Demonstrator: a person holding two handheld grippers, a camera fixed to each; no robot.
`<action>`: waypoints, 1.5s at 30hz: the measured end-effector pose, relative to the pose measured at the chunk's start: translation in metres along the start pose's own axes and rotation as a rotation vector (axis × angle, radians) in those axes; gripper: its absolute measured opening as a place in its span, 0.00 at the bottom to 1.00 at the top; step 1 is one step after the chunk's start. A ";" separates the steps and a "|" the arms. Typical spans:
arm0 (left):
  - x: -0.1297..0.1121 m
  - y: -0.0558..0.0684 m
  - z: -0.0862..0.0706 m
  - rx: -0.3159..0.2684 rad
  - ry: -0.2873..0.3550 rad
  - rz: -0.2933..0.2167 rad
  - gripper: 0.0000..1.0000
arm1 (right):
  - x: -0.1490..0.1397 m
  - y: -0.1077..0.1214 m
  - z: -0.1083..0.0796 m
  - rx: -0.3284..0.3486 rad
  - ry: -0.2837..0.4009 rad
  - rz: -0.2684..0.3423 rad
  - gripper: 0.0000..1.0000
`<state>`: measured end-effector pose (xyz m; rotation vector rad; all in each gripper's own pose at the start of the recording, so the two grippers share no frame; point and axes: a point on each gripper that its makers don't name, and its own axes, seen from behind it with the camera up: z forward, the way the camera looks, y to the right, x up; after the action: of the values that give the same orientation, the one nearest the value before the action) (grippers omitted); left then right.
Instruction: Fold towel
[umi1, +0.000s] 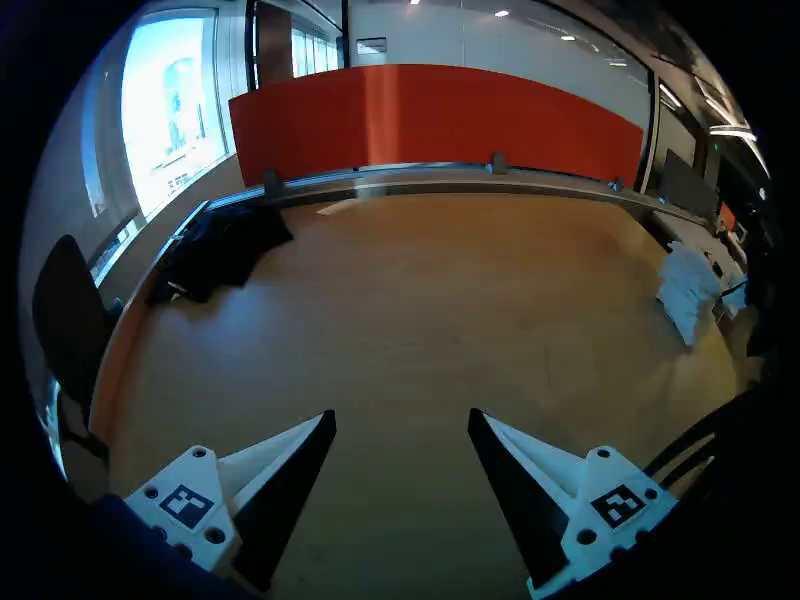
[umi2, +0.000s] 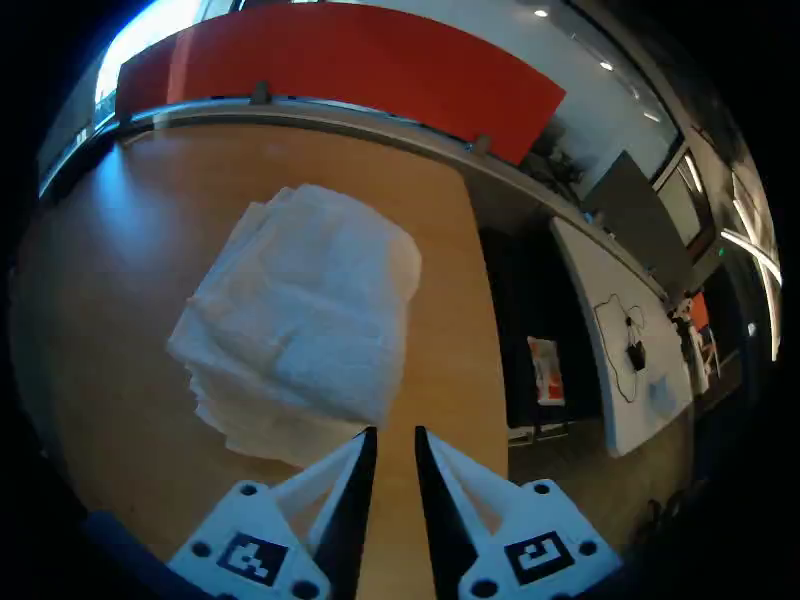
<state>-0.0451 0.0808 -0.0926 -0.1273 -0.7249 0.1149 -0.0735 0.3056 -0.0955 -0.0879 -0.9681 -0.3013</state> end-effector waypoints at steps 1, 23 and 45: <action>0.000 0.000 0.000 -0.001 0.001 0.000 0.99 | 0.001 0.000 -0.001 0.000 0.003 0.001 0.52; 0.001 -0.003 -0.006 0.002 0.013 -0.008 0.99 | 0.058 -0.070 -0.020 0.128 0.152 -0.066 0.68; -0.007 -0.022 -0.013 0.033 0.012 -0.033 0.99 | 0.080 -0.125 0.000 0.208 0.156 -0.095 0.46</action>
<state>-0.0404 0.0575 -0.1037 -0.0845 -0.7126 0.0942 -0.0674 0.1693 -0.0374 0.1704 -0.8444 -0.2888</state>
